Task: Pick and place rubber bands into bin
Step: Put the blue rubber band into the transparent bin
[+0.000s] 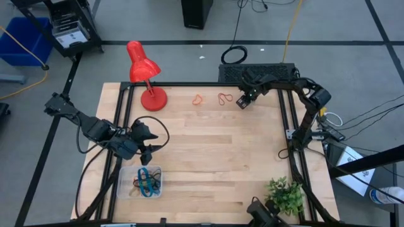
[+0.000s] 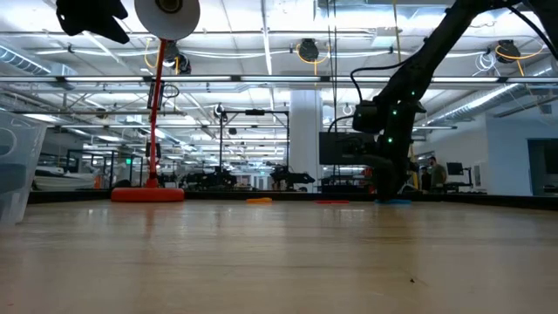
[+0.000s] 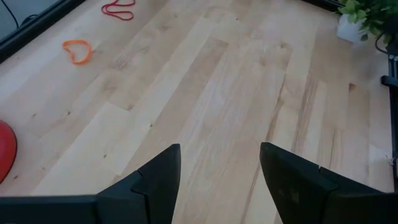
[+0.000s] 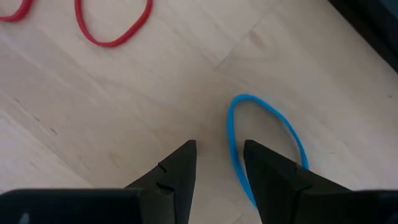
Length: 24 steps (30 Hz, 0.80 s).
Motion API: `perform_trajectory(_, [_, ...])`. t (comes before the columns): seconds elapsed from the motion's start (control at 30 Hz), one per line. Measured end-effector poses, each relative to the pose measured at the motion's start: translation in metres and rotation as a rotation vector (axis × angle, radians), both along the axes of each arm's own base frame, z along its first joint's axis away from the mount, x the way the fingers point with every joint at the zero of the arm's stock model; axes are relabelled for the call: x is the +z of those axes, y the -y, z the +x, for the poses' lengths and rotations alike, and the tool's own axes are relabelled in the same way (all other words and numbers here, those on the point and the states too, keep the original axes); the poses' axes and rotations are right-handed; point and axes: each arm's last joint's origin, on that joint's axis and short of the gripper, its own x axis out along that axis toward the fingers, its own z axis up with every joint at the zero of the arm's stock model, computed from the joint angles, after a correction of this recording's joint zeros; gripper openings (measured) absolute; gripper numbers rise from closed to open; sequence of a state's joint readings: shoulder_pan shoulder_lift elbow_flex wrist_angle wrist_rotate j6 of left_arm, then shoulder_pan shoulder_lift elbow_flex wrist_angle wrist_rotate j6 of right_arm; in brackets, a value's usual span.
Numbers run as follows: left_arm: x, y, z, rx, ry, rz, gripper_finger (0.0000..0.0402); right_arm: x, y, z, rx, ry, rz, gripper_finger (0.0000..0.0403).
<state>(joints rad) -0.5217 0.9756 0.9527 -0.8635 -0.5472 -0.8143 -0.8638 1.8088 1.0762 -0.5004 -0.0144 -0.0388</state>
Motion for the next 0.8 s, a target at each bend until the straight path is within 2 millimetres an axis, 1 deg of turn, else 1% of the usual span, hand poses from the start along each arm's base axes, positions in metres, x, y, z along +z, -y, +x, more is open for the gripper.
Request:
perform_trajectory(0.1, [0.000, 0.000, 0.000, 0.000, 0.000, 0.000, 0.0228, -0.001, 0.001, -0.001, -0.013, -0.004, 0.006, 0.0123])
perform_trajectory(0.2, [0.000, 0.000, 0.000, 0.000, 0.000, 0.000, 0.0228, -0.001, 0.001, -0.001, -0.030, -0.003, 0.006, 0.0105])
perform_trajectory(0.5, [0.000, 0.000, 0.000, 0.001, 0.000, -0.001, 0.0228, 0.000, 0.001, -0.002, -0.014, -0.006, -0.010, 0.0011])
perform_trajectory(0.67, [0.000, 0.000, 0.000, 0.001, 0.001, -0.001, 0.0228, 0.007, 0.000, -0.004, -0.018, -0.001, -0.028, 0.0003])
perform_trajectory(0.73, [0.000, 0.000, 0.000, 0.001, 0.001, -0.001, 0.0228, 0.015, -0.002, -0.006, -0.010, 0.001, -0.046, 0.0002])
perform_trajectory(0.8, [0.000, 0.000, 0.000, 0.001, 0.001, -0.001, 0.0228, 0.028, -0.003, -0.007, -0.012, 0.030, -0.082, 0.0002])
